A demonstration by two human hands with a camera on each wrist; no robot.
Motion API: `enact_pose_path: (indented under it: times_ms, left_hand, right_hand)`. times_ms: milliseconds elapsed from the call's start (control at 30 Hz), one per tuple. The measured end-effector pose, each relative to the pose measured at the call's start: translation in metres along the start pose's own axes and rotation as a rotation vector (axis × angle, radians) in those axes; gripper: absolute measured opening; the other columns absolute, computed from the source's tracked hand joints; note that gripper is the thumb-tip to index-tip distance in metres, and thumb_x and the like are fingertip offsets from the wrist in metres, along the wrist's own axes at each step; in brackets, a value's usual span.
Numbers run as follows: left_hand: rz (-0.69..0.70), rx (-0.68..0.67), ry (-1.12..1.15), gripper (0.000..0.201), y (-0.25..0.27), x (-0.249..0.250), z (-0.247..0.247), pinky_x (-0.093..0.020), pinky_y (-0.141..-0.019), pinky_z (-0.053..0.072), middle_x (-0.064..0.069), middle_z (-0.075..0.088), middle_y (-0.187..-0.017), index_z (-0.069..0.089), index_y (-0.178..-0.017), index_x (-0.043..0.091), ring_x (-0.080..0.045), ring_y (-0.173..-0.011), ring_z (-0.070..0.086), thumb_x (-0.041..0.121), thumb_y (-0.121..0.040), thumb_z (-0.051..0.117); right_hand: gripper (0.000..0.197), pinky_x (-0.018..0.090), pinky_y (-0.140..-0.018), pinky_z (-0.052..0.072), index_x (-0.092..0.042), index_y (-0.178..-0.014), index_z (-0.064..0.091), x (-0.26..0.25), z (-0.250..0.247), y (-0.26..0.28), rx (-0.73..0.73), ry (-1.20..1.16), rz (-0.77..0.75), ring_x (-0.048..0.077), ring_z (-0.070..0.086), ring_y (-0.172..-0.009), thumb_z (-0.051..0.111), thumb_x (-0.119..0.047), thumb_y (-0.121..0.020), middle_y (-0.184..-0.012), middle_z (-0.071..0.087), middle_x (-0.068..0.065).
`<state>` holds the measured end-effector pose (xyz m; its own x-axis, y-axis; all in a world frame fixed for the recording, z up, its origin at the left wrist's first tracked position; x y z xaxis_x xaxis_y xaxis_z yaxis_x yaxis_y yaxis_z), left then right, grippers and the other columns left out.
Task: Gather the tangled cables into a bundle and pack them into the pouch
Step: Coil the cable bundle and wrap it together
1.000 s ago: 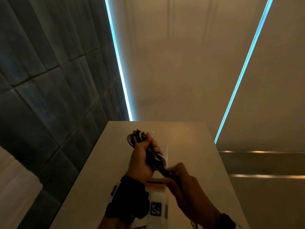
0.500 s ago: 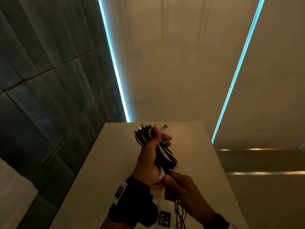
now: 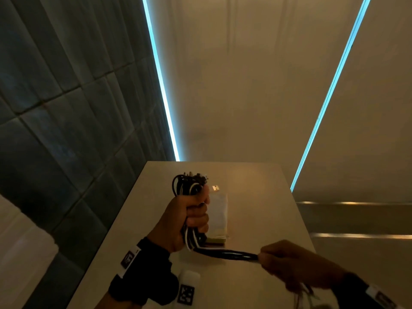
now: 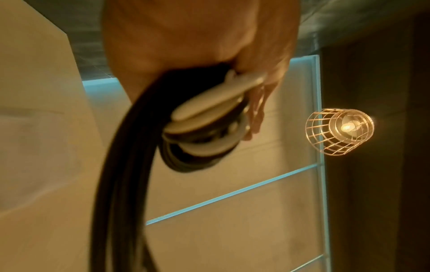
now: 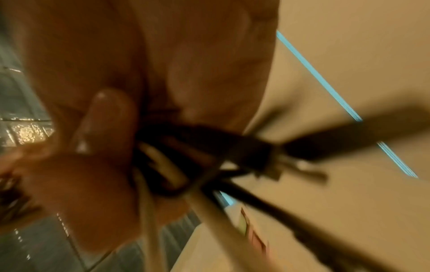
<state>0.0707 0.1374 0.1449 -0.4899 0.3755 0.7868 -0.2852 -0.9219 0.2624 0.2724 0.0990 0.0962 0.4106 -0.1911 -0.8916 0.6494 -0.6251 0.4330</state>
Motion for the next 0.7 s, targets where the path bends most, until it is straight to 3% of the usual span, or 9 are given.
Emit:
enact_pose_path:
  times_ms: [100, 200, 333, 400, 467, 533, 567, 633, 700]
  left_hand:
    - [-0.04, 0.001, -0.145, 0.026, 0.007, -0.02, -0.003, -0.02, -0.038, 0.031, 0.004, 0.025, -0.045, 0.061, -0.084, 0.002, -0.007, -0.032, 0.025, 0.026, -0.077, 0.07]
    - [-0.094, -0.005, -0.189, 0.033, 0.012, -0.042, 0.001, -0.02, -0.041, 0.028, 0.002, 0.025, -0.049, 0.066, -0.101, -0.001, -0.008, -0.036, 0.023, 0.024, -0.08, 0.071]
    - [-0.12, -0.167, -0.327, 0.036, 0.014, -0.052, 0.023, -0.028, -0.047, 0.02, -0.004, 0.032, -0.06, 0.072, -0.104, 0.011, -0.01, -0.043, 0.025, 0.033, -0.077, 0.078]
    - [-0.066, -0.219, -0.422, 0.034, 0.016, -0.045, 0.034, -0.026, -0.045, 0.025, -0.011, 0.05, -0.071, 0.068, -0.11, 0.011, -0.01, -0.045, 0.03, 0.028, -0.081, 0.074]
    - [-0.013, -0.178, -0.492, 0.033, 0.013, -0.037, 0.035, -0.028, -0.046, 0.041, -0.015, 0.066, -0.088, 0.067, -0.111, 0.014, -0.014, -0.048, 0.042, 0.023, -0.08, 0.074]
    - [0.027, -0.116, -0.561, 0.041, 0.009, -0.03, 0.032, -0.055, -0.068, 0.056, -0.03, 0.061, -0.097, 0.067, -0.111, 0.017, -0.034, -0.065, 0.054, 0.028, -0.074, 0.081]
    - [0.037, -0.099, -0.582, 0.044, 0.01, -0.029, 0.031, -0.065, -0.081, 0.051, -0.029, 0.06, -0.094, 0.067, -0.111, 0.016, -0.042, -0.075, 0.056, 0.029, -0.072, 0.082]
    - [0.064, -0.089, -0.557, 0.046, 0.013, -0.027, 0.032, -0.063, -0.092, 0.047, -0.015, 0.066, -0.092, 0.066, -0.113, 0.013, -0.04, -0.085, 0.062, 0.024, -0.071, 0.08]
    - [0.07, -0.107, -0.475, 0.039, 0.014, -0.03, 0.034, -0.053, -0.09, 0.052, -0.009, 0.07, -0.092, 0.064, -0.114, 0.01, -0.029, -0.085, 0.066, 0.017, -0.076, 0.073]
  right_hand:
    - [0.019, 0.021, -0.049, 0.039, -0.013, -0.084, 0.065, -0.02, -0.022, 0.01, 0.053, 0.222, -0.021, 0.009, 0.044, -0.05, 0.065, -0.031, -0.089, -0.068, 0.05, 0.002]
    - [0.015, 0.015, -0.051, 0.037, -0.009, -0.081, 0.071, -0.06, -0.039, 0.008, 0.161, 0.401, -0.266, 0.001, 0.046, -0.051, 0.07, -0.023, -0.085, -0.061, 0.054, -0.004]
    - [0.01, 0.019, -0.061, 0.044, -0.012, -0.082, 0.074, -0.103, -0.044, -0.008, 0.236, 0.602, -0.436, 0.005, 0.058, -0.061, 0.071, -0.021, -0.085, -0.067, 0.066, -0.004]
    - [0.01, 0.018, -0.062, 0.048, -0.011, -0.081, 0.074, -0.124, -0.041, -0.012, 0.25, 0.709, -0.524, 0.004, 0.064, -0.064, 0.071, -0.02, -0.085, -0.071, 0.069, -0.006]
    - [0.011, 0.023, -0.064, 0.052, -0.011, -0.082, 0.074, -0.137, -0.04, -0.015, 0.26, 0.777, -0.571, 0.008, 0.067, -0.067, 0.071, -0.021, -0.085, -0.075, 0.072, -0.005]
    - [0.012, 0.029, -0.064, 0.054, -0.011, -0.084, 0.074, -0.143, -0.042, -0.017, 0.279, 0.801, -0.59, 0.01, 0.067, -0.067, 0.071, -0.023, -0.085, -0.076, 0.073, -0.002]
    - [0.013, 0.031, -0.063, 0.054, -0.01, -0.085, 0.073, -0.144, -0.042, -0.018, 0.282, 0.808, -0.59, 0.011, 0.066, -0.066, 0.071, -0.023, -0.085, -0.075, 0.072, -0.001]
    - [0.014, 0.037, -0.062, 0.054, -0.01, -0.085, 0.073, -0.144, -0.041, -0.021, 0.287, 0.81, -0.586, 0.013, 0.064, -0.064, 0.071, -0.025, -0.085, -0.073, 0.071, 0.0]
    - [0.018, 0.043, -0.063, 0.053, -0.011, -0.085, 0.072, -0.144, -0.04, -0.024, 0.293, 0.808, -0.589, 0.017, 0.064, -0.064, 0.069, -0.029, -0.085, -0.073, 0.07, 0.001]
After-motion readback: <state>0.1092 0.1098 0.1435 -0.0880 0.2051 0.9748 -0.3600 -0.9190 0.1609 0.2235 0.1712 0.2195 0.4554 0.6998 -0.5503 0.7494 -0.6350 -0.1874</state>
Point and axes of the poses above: each hand's wrist, its own y-axis away from the middle knuckle, its own z-axis out of the palm, x = y × z, the point moved 7 cm from there along -y, towards the middle knuckle
